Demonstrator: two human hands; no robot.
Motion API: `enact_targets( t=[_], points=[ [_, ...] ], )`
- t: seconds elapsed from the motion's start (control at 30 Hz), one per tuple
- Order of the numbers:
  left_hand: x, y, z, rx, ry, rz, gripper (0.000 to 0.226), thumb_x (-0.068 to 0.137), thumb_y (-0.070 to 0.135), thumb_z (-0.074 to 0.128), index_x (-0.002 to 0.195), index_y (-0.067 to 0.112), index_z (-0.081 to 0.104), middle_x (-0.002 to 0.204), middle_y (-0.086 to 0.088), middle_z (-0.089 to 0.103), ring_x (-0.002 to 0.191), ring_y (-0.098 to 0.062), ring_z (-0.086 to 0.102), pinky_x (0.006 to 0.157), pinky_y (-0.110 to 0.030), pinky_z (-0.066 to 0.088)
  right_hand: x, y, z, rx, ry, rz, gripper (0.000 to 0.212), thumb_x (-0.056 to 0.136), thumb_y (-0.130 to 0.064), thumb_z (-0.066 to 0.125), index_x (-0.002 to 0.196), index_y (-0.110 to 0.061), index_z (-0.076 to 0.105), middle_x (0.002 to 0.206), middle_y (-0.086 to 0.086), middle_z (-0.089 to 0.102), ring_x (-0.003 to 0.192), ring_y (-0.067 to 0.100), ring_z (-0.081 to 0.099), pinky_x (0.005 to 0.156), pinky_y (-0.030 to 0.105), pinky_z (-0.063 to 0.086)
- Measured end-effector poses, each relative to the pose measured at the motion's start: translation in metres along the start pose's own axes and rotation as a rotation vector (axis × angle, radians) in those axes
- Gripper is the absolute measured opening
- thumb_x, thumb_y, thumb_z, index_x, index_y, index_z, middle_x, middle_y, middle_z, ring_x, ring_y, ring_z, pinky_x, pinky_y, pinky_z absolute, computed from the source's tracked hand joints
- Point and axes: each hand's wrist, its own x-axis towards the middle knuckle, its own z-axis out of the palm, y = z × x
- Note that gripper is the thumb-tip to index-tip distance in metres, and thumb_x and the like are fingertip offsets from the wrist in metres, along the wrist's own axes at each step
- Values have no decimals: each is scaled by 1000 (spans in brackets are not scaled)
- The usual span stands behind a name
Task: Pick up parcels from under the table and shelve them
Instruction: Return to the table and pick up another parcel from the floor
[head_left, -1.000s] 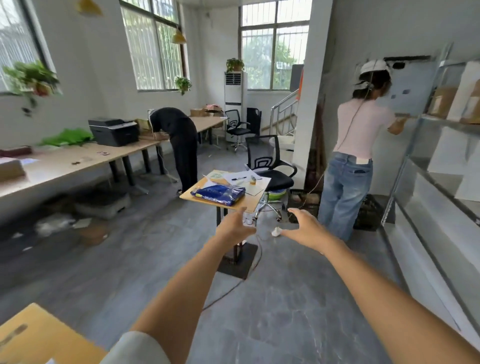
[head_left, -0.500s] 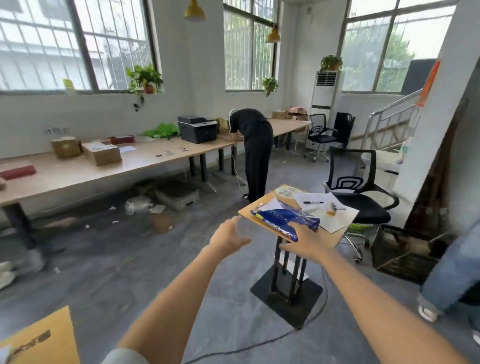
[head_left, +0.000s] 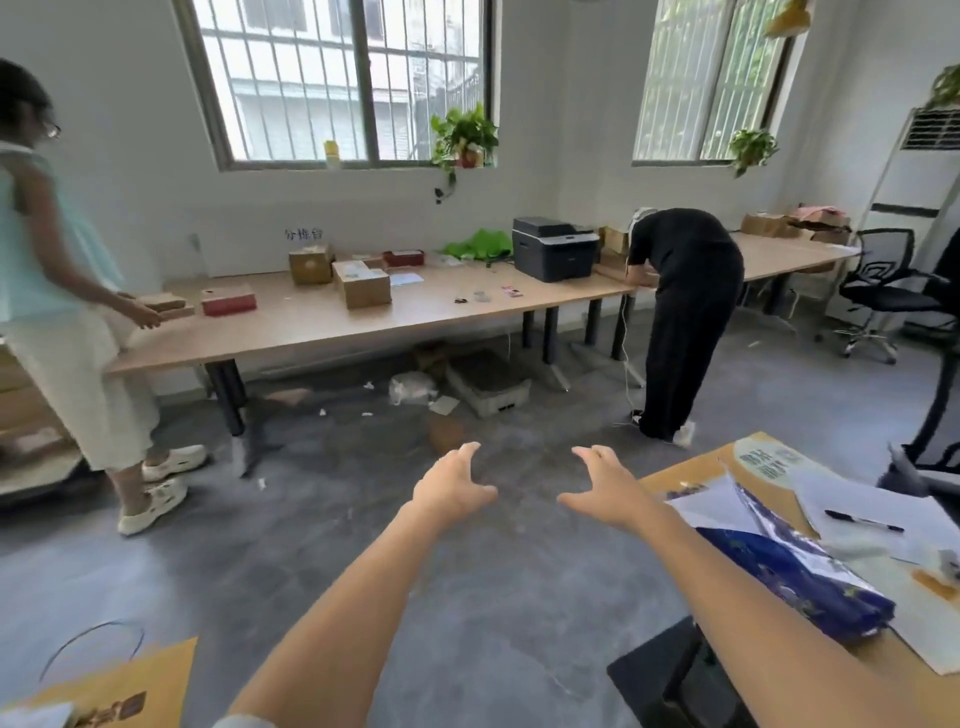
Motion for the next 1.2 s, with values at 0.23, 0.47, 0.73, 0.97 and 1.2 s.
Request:
enact_targets(
  t=[0.23,0.47,0.73,0.97,1.2],
  points=[
    [142,-17,-39,-29,35,-44,76,83,35,62,149,24,26,146,-1,44,132,-22,46,104,-38,42,158,-38,-13,5,-19,-47,83,80,-40,63,149,-19,20,158,3,11,138,25,34,108,39,36],
    [280,-26,-68,-10,59,-65,78,81,36,63,149,25,26,148,-1,42,132,-24,45,103,-39,43,302,-63,-35,8,-13,-95,83,80,-41,63,148,-21,21,159,5,8,138,28,35,109,43,36],
    [466,-33,-78,-10,77,-57,74,86,38,61,149,22,27,151,-3,40,133,-26,44,103,-41,40,497,-54,-56,-34,-30,-139,82,82,-40,64,148,-19,20,159,8,5,140,31,30,109,45,36],
    [628,-35,-91,-57,90,-133,74,86,42,63,148,23,28,151,-3,40,133,-27,46,104,-41,42,667,-66,-87,-13,-102,-193,83,82,-36,65,149,-18,18,156,9,17,138,29,34,109,41,37],
    [755,-70,-97,-103,87,-215,76,84,43,63,148,24,28,149,-4,43,132,-26,47,106,-42,43,802,-88,-76,-117,-182,-219,82,81,-39,64,149,-20,20,150,9,34,134,30,40,106,45,41]
  ],
)
